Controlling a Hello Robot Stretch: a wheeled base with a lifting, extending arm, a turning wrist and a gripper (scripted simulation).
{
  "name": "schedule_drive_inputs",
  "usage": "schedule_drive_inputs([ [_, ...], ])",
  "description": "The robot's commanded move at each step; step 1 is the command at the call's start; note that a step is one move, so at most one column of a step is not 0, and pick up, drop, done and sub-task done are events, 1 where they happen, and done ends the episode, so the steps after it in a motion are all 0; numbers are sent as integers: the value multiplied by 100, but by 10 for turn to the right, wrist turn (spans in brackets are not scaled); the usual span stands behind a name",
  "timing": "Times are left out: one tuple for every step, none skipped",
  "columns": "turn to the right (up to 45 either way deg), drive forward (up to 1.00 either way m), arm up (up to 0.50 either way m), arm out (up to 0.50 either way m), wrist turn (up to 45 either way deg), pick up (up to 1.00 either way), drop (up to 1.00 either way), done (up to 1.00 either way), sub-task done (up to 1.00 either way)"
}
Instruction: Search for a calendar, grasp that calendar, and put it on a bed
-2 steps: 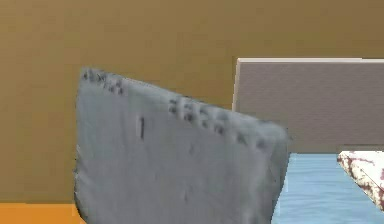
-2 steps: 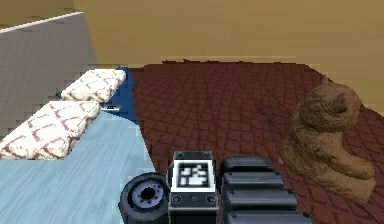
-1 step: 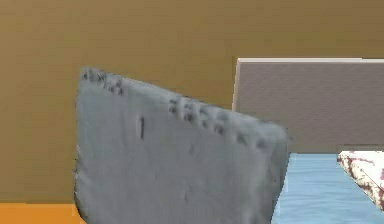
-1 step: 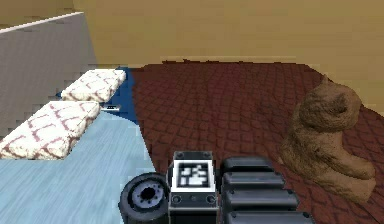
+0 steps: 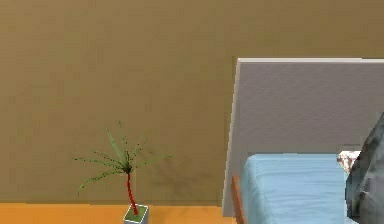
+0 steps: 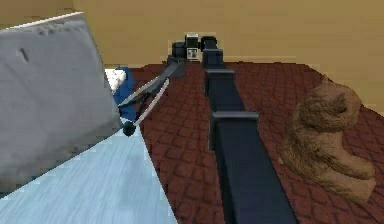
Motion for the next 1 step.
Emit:
schedule_drive_inputs([
  [0, 0, 0, 0, 450, 0, 0, 0, 0],
])
